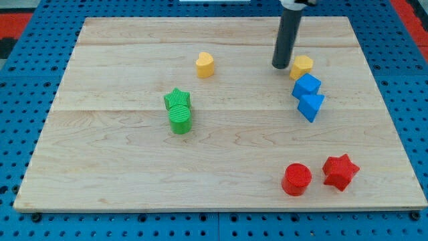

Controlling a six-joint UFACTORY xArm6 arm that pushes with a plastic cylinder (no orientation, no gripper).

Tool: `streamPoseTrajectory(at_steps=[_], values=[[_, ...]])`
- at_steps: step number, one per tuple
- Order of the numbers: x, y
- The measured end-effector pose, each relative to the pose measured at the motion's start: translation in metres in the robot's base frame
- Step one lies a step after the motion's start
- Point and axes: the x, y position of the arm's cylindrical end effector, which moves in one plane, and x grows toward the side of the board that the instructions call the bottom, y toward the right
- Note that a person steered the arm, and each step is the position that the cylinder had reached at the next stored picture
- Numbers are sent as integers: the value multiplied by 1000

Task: Slide the yellow heart closer to the line of blocks

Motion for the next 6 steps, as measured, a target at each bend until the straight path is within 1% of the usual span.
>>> streamPoseTrajectory(at_steps=[1, 2, 3, 4, 5, 6], values=[[-45, -40], [-105, -87], [-110, -160], [-50, -184], [21, -167], [27, -120]])
